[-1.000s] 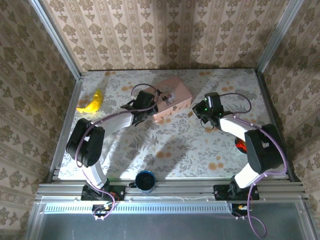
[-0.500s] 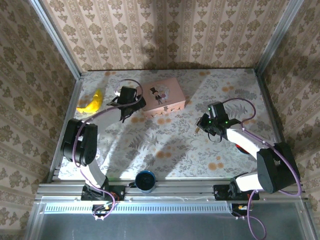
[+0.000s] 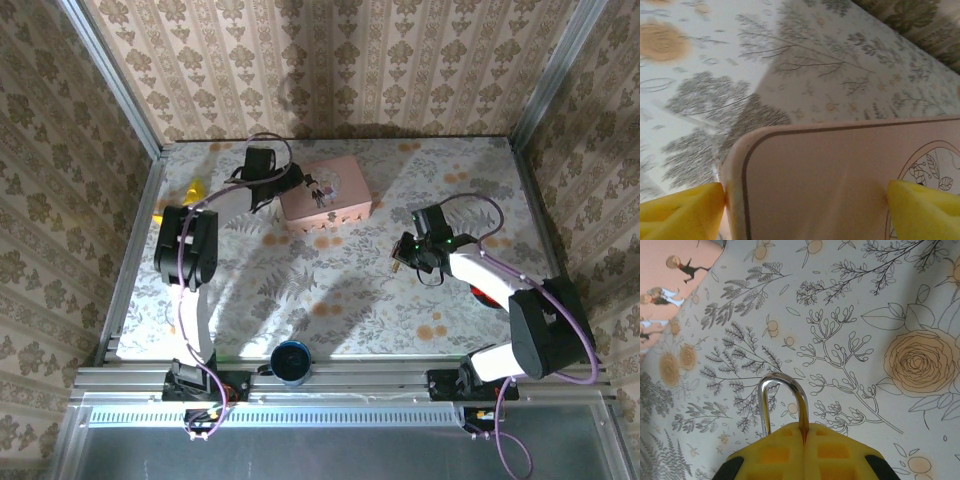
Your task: Unlock the padlock with the key
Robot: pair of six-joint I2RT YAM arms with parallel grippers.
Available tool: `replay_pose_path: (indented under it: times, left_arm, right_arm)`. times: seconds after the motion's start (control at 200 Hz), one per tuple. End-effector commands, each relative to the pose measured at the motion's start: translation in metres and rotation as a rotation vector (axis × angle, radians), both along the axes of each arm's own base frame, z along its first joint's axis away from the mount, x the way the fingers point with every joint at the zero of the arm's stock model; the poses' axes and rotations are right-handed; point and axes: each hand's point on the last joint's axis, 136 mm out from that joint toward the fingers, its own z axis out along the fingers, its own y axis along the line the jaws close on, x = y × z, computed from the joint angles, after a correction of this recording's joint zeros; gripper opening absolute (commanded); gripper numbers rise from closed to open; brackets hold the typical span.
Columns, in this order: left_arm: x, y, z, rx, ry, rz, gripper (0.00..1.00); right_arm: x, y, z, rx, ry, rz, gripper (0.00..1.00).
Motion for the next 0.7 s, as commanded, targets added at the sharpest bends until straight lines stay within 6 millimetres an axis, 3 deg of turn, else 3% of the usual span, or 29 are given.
replay_pose_path:
  times: [0.0, 0.12, 0.245, 0.295, 0.4, 0.455, 0.485, 0.695]
  left_arm:
    - [0.011, -0.026, 0.013, -0.117, -0.018, -0.089, 0.83]
    - [0.014, -0.025, 0.022, -0.138, -0.030, -0.072, 0.86]
    - [0.006, -0.004, 0.033, -0.113, -0.050, -0.034, 0.95]
    - [0.000, 0.010, 0.039, -0.105, -0.064, -0.009, 0.98]
    - [-0.023, 0.044, 0.057, -0.062, -0.110, 0.050, 1.00]
    - [-0.040, 0.066, 0.060, -0.006, -0.120, 0.096, 1.00]
    - [-0.051, 0.079, 0.065, 0.028, -0.140, 0.121, 1.00]
    - [-0.134, 0.145, 0.082, 0.298, -0.312, 0.217, 1.00]
  right_arm:
    - [0.000, 0.009, -0.001, 0.001, 0.023, 0.084, 0.00]
    - [0.005, 0.015, -0.011, 0.001, 0.065, 0.131, 0.00]
    - [0.013, 0.013, -0.021, -0.036, 0.093, 0.151, 0.00]
    - [0.016, 0.011, -0.024, -0.054, 0.099, 0.152, 0.09]
    - [0.018, 0.004, -0.029, -0.098, 0.114, 0.167, 0.48]
    - [0.018, -0.003, -0.027, -0.128, 0.109, 0.168, 0.56]
    - [0.018, -0.008, -0.024, -0.151, 0.093, 0.168, 0.68]
    - [0.012, -0.040, 0.038, -0.268, -0.215, 0.158, 0.86]
